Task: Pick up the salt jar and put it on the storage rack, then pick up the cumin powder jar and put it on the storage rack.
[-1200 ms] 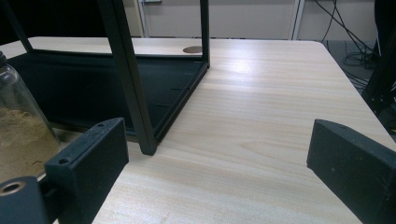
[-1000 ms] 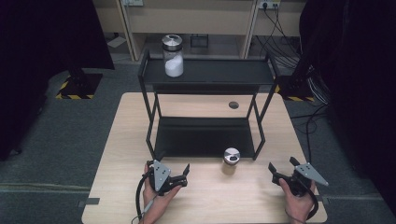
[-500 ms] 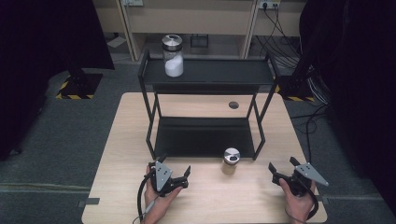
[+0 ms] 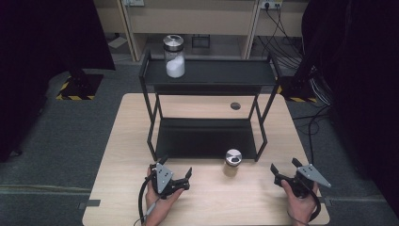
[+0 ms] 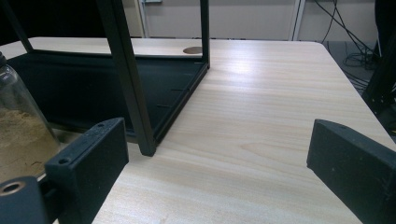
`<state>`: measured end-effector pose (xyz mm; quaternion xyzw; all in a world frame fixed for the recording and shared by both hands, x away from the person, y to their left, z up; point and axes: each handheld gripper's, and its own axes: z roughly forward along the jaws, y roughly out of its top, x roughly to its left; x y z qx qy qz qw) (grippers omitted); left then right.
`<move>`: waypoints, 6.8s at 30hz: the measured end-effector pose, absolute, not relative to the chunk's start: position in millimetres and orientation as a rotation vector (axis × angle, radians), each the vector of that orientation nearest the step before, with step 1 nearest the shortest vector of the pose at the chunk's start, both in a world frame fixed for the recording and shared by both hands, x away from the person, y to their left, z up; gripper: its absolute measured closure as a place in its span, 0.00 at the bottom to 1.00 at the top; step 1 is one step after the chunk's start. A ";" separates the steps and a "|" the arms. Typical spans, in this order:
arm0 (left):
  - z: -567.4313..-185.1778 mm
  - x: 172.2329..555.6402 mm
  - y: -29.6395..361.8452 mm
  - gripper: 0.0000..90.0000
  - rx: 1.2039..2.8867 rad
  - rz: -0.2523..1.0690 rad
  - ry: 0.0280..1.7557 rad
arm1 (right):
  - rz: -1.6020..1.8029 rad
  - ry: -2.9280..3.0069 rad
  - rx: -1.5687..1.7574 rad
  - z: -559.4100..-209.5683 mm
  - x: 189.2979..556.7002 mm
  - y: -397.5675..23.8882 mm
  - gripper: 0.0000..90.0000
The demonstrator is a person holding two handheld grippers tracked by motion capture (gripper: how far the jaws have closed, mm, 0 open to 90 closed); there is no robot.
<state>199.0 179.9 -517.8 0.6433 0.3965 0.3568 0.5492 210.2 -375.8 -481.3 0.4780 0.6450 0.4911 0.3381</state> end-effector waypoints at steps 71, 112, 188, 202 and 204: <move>-518.7 197.4 174.8 0.00 1.511 0.844 0.947 | 1.487 1.822 0.850 -460.3 215.1 -314.7 0.07; -519.0 197.3 175.3 0.00 1.511 0.844 0.941 | 1.359 1.988 0.995 -475.7 243.0 -265.6 0.35; -519.5 196.4 175.9 0.00 1.506 0.846 0.945 | 1.527 1.663 0.780 -340.6 248.5 -262.2 0.35; -519.6 196.1 175.5 0.00 1.506 0.849 0.943 | 1.526 1.635 0.780 -326.2 253.5 -267.0 0.35; -519.7 196.1 175.4 0.00 1.506 0.849 0.943 | 1.523 1.637 0.782 -325.0 253.8 -267.0 0.35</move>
